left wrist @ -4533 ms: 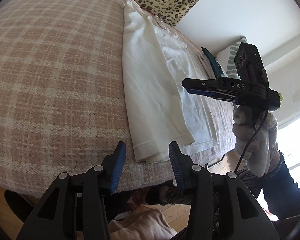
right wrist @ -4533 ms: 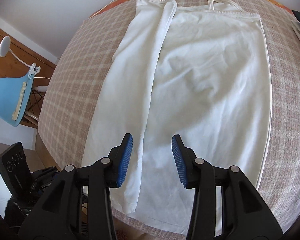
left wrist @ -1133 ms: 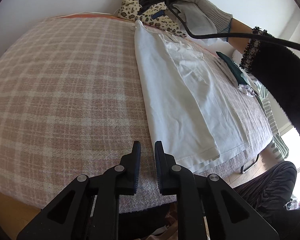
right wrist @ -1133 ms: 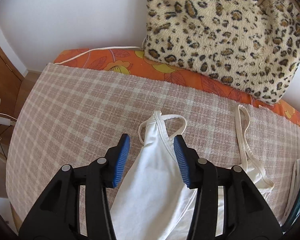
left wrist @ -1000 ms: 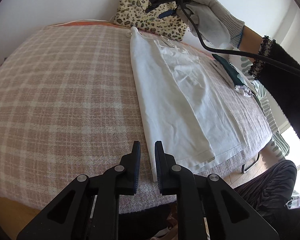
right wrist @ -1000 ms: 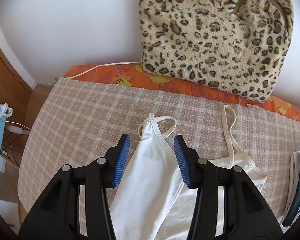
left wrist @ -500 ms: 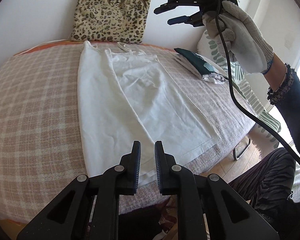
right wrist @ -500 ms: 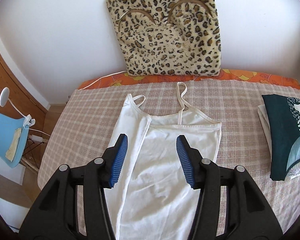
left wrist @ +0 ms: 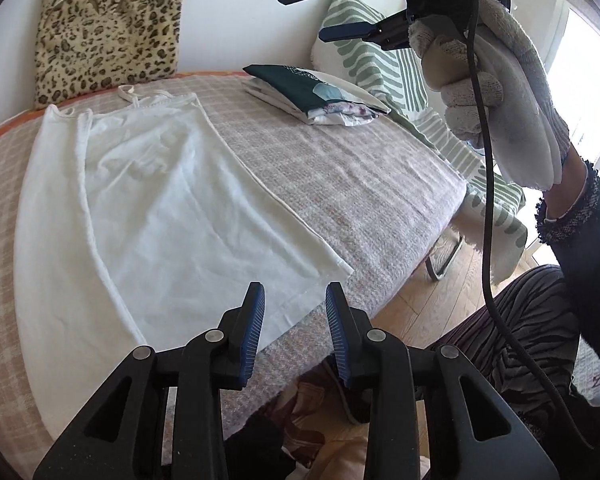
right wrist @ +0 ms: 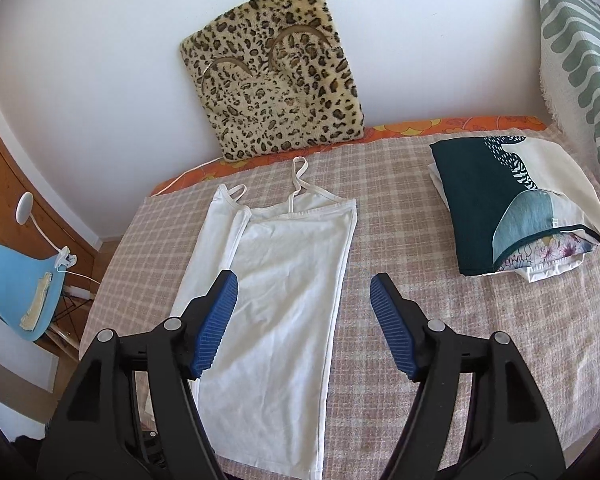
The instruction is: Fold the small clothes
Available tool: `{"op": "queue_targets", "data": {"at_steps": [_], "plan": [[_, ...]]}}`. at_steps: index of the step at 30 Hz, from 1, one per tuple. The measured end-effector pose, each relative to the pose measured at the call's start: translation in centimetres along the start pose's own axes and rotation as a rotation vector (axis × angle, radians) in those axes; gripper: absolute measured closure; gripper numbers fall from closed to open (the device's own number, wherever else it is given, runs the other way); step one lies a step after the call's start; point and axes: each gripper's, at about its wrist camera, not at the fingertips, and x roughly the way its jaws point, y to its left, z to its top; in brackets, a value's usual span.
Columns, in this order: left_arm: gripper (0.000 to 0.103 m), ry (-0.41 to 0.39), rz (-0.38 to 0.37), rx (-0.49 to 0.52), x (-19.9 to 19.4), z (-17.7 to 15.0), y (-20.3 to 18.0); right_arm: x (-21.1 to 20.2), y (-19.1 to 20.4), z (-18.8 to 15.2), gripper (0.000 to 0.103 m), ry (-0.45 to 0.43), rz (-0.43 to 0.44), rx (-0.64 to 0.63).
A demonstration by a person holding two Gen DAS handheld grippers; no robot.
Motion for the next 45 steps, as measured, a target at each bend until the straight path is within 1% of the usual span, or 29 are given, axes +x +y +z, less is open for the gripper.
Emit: {"op": "queue_targets", "data": {"at_steps": [3, 6, 13, 16, 20, 21, 22, 23, 24, 26, 27, 29, 31, 34, 36, 37, 40, 45], "plan": [[0.073, 0.032, -0.038, 0.023, 1.7, 0.2, -1.6, -0.4, -2.2, -0.1, 0.031, -0.006, 0.036, 0.058], [0.073, 0.058, -0.037, 0.049, 3.5, 0.4, -2.8, -0.7, -4.2, -0.4, 0.031, -0.010, 0.037, 0.102], [0.073, 0.090, 0.022, 0.135, 6.9, 1.5, -4.5, 1.4, -7.6, -1.0, 0.031, 0.047, 0.043, 0.172], [0.073, 0.112, 0.026, 0.138, 7.8, 1.4, -4.4, 1.8, -8.4, -1.1, 0.031, 0.058, 0.044, 0.188], [0.073, 0.100, 0.051, 0.170, 8.0, 1.4, -4.4, 1.9, -8.9, -1.0, 0.031, 0.057, 0.044, 0.192], [0.075, 0.094, 0.054, 0.177, 8.0, 1.3, -4.4, 2.0, -9.0, -1.0, 0.031, 0.057, 0.042, 0.190], [0.081, 0.085, 0.069, 0.187, 8.1, 1.3, -4.5, 2.1, -9.1, -0.9, 0.031, 0.059, 0.042, 0.193], [0.083, 0.078, 0.078, 0.198, 8.0, 1.2, -4.5, 2.3, -9.3, -0.9, 0.031, 0.064, 0.046, 0.199], [0.087, 0.070, 0.072, 0.202, 8.0, 1.2, -4.4, 2.7, -9.4, -0.9, 0.031, 0.070, 0.049, 0.205], [0.093, 0.060, 0.045, 0.175, 7.9, 1.3, -3.7, 3.5, -9.4, -0.8, 0.031, 0.082, 0.055, 0.209], [0.096, 0.058, 0.028, 0.143, 7.8, 1.4, -3.1, 4.0, -9.4, -0.7, 0.031, 0.089, 0.058, 0.209], [0.097, 0.051, -0.008, 0.068, 7.4, 1.7, -2.1, 5.3, -9.3, -0.4, 0.031, 0.099, 0.071, 0.211], [0.097, 0.022, -0.022, 0.014, 6.5, 1.9, -1.4, 6.9, -9.1, 0.0, 0.031, 0.110, 0.073, 0.212], [0.097, -0.026, -0.017, -0.017, 5.1, 2.0, -1.1, 9.7, -8.8, 0.9, 0.034, 0.129, 0.056, 0.203], [0.097, -0.049, -0.017, -0.034, 4.5, 1.9, -0.8, 11.8, -8.5, 1.7, 0.040, 0.148, 0.048, 0.191], [0.097, -0.055, -0.020, -0.039, 4.3, 1.8, -0.6, 12.9, -8.2, 2.1, 0.042, 0.159, 0.043, 0.180], [0.097, -0.052, -0.034, -0.059, 3.9, 1.5, -0.3, 16.2, -7.6, 3.4, 0.043, 0.184, 0.039, 0.152], [0.097, -0.063, -0.024, -0.062, 3.1, 1.0, 0.4, 21.3, -6.4, 4.9, 0.045, 0.218, 0.019, 0.113]]}}
